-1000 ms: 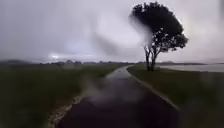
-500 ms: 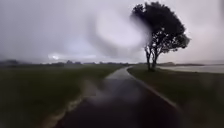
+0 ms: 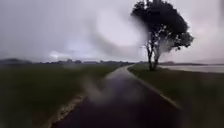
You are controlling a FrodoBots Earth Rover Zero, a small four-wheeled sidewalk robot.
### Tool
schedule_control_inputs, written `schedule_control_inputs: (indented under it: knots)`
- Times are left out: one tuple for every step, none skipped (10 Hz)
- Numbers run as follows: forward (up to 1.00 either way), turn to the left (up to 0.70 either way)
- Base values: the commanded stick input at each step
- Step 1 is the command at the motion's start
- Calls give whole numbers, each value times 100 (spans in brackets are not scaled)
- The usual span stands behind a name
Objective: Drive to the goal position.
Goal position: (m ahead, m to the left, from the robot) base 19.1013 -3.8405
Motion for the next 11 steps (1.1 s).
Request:
schedule_control_inputs:
  knots:
    - [70, 0]
    - [70, 0]
    - [70, 0]
    - [70, 0]
    - [70, 0]
    - [70, -3]
    - [70, -8]
    - [70, -12]
    - [70, -13]
    - [70, -14]
    - [70, -14]
